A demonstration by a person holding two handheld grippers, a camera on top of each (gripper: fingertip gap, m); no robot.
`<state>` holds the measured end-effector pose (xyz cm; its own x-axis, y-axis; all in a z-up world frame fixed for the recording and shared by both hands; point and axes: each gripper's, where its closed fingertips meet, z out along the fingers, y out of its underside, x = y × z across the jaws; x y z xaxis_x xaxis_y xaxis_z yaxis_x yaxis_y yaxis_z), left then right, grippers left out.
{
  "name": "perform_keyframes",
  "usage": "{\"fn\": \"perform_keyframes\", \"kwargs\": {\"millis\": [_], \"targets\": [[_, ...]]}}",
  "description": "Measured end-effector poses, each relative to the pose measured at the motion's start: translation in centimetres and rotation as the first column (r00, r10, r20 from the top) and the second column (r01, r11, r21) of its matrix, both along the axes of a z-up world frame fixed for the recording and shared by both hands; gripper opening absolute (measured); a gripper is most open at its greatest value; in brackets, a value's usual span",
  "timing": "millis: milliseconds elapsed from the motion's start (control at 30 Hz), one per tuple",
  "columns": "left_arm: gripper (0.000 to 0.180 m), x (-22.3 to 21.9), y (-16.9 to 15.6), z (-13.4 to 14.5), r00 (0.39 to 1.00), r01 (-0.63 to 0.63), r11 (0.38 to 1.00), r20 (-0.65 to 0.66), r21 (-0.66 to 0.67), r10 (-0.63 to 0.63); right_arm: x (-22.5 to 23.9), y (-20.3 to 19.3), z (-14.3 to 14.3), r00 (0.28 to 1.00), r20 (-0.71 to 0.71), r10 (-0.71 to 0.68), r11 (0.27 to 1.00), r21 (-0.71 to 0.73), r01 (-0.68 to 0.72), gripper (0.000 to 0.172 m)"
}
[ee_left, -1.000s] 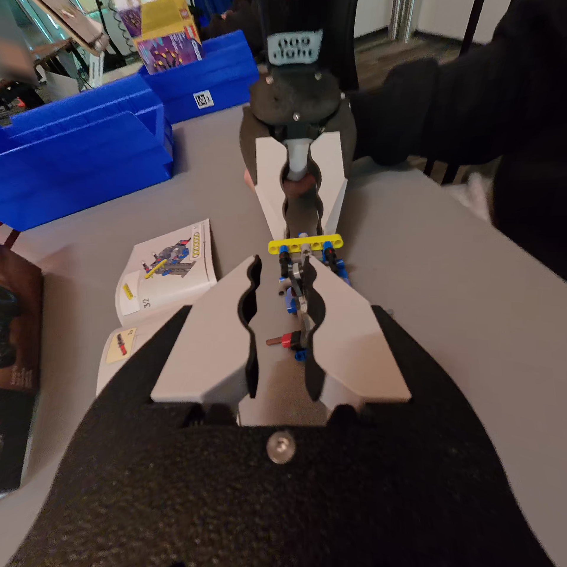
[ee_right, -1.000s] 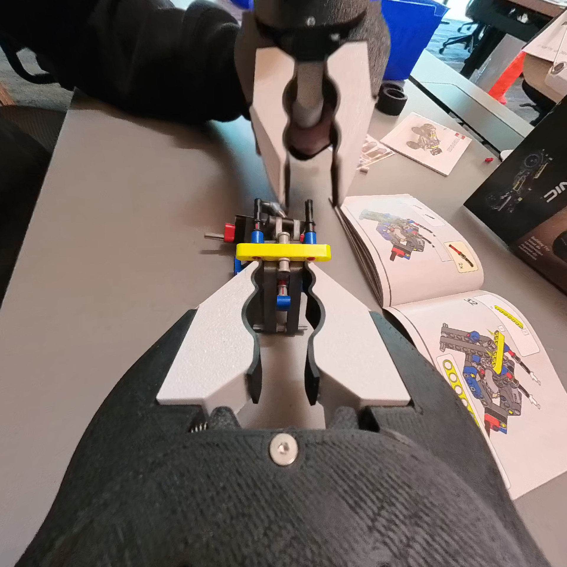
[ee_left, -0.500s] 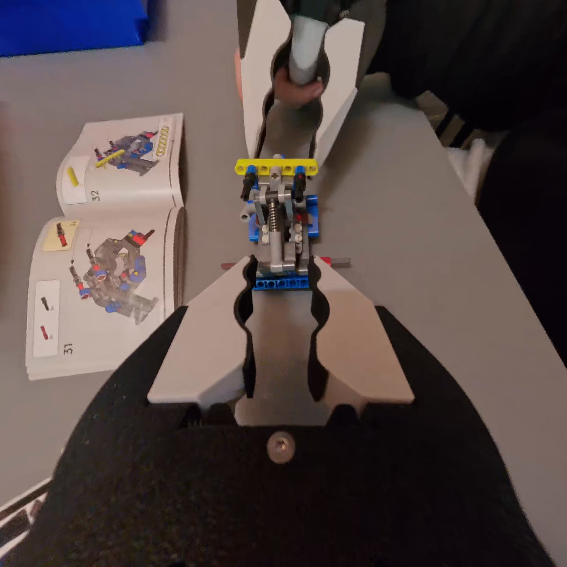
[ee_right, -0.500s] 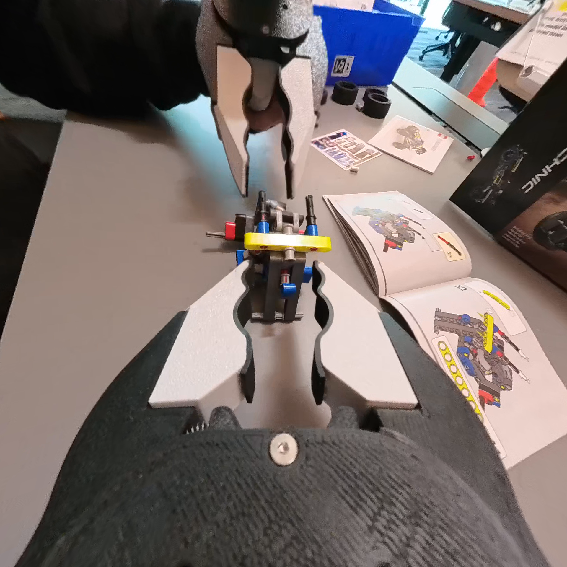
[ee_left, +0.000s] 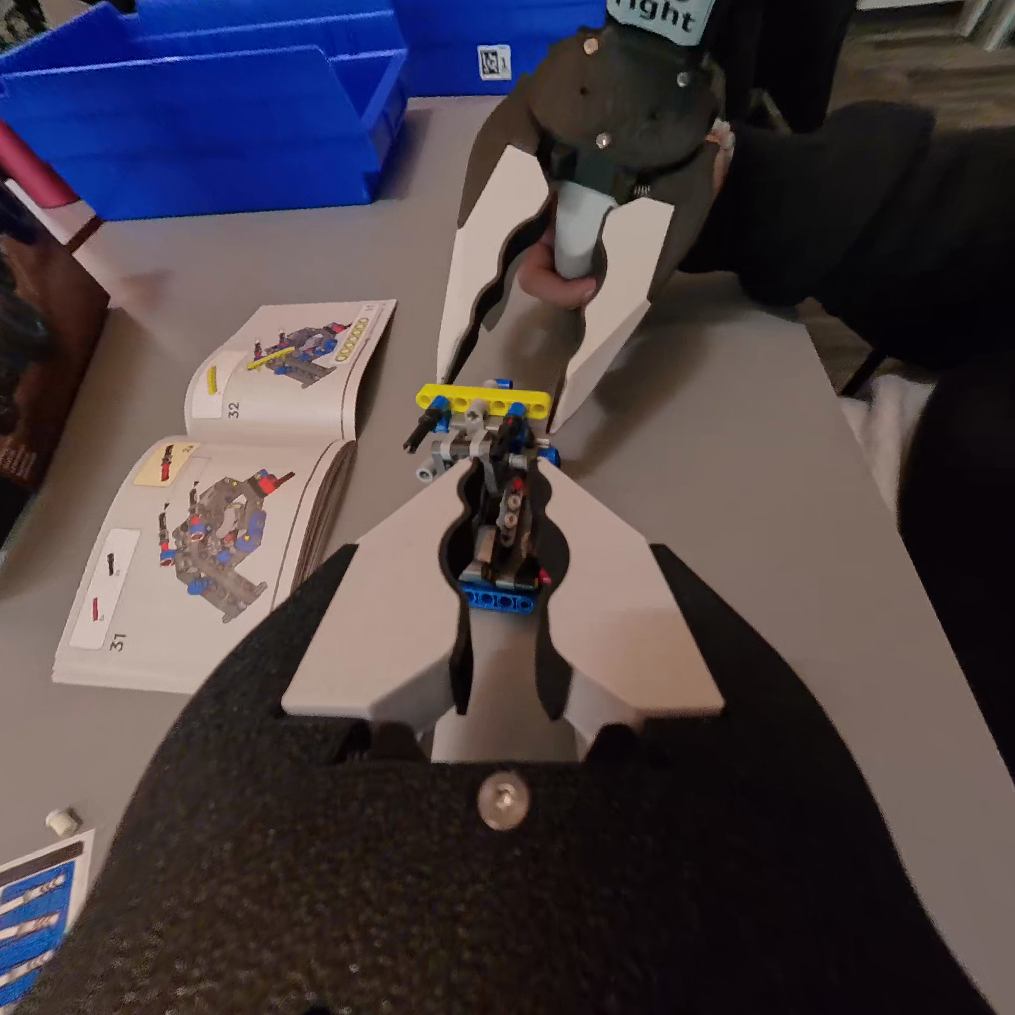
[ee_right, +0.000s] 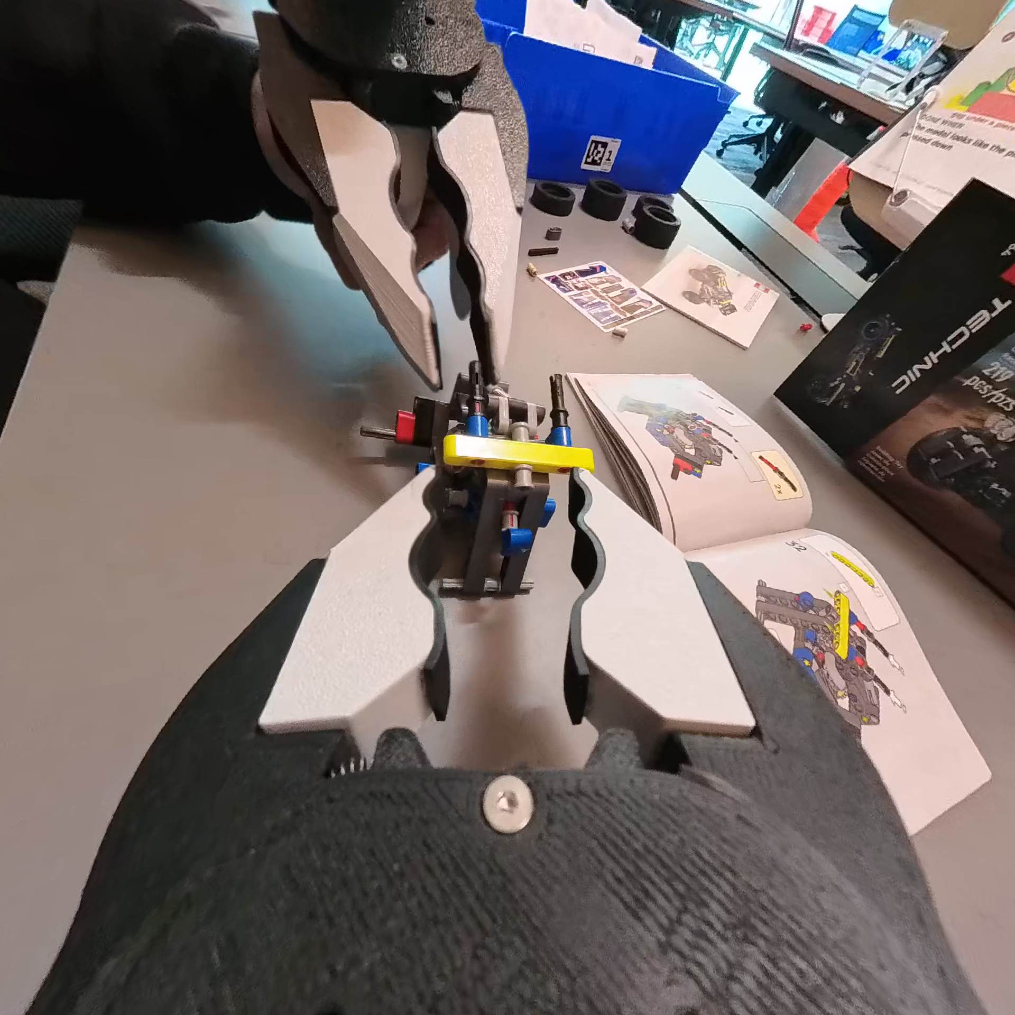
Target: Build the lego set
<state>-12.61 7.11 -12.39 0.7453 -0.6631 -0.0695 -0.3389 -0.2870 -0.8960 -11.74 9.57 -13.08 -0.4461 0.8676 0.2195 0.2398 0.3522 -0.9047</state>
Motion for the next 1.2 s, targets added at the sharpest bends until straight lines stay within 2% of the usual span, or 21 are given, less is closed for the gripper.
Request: {"fn": "perform_keyframes", "kwargs": {"millis": [133, 333, 433, 500, 600, 700, 800, 900, 1033, 1100, 1200], "targets": [[0.001, 1.1, 0.3, 0.3, 0.999, -0.018, 1.0, 0.039, 0.02, 0.017, -0.1, -0.2, 0.0, 1.0, 0.004, 0.023, 1.0, -0.004, -0.023, 0.041], [0.002, 2.1, -0.1, 0.1, 0.995, -0.067, 0.994, -0.072, 0.082, 0.073, 0.0, -0.6, -0.6, 0.998, 0.006, 0.064, 0.996, 0.061, -0.064, 0.038], [0.011, 2.5, -0.4, -0.2, 0.984, -0.069, 0.99, -0.155, 0.127, 0.089, 0.0, -0.4, -0.3, 0.997, -0.04, 0.067, 0.993, 0.105, -0.062, 0.038], [0.018, 2.1, -0.6, -0.1, 0.98, -0.122, 0.985, -0.14, 0.12, 0.138, 0.2, -0.4, -0.4, 0.997, -0.039, 0.074, 0.992, 0.109, -0.069, 0.042], [0.019, 1.2, -1.6, 1.0, 0.985, -0.163, 0.981, -0.047, 0.106, 0.169, 1.5, 0.0, -0.4, 0.995, 0.01, 0.102, 0.991, 0.092, -0.102, 0.049], [0.019, -1.4, -2.5, 0.2, 0.973, -0.23, 0.973, -0.028, 0.025, 0.231, 2.9, 2.9, 1.0, 0.999, -0.01, 0.04, 0.996, 0.079, -0.039, 0.047], [0.02, -4.1, -2.9, -1.2, 0.952, -0.293, 0.956, -0.093, -0.018, 0.29, 3.3, 9.5, 0.0, 0.98, 0.095, -0.173, 0.968, 0.199, 0.151, 0.044], [0.02, -6.0, -1.9, -0.5, 0.94, -0.334, 0.942, -0.079, -0.016, 0.332, 3.1, 14.1, -1.9, 0.945, 0.214, -0.248, 0.942, 0.281, 0.183, 0.048], [0.02, -8.1, 1.2, 1.0, 0.922, -0.368, 0.93, -0.13, 0.0, 0.365, 1.0, 14.7, -3.2, 0.941, 0.305, -0.148, 0.976, 0.197, 0.09, 0.073], [0.021, -8.0, 3.1, 1.5, 0.927, -0.343, 0.939, -0.165, -0.006, 0.337, 0.8, 14.9, -4.6, 0.92, 0.368, -0.132, 0.971, 0.233, 0.046, 0.079], [0.024, -6.3, 6.1, 1.3, 0.952, -0.236, 0.97, -0.214, -0.052, 0.22, -0.1, 14.0, -4.6, 0.933, 0.353, -0.073, 0.984, 0.176, 0.011, 0.073]]}}
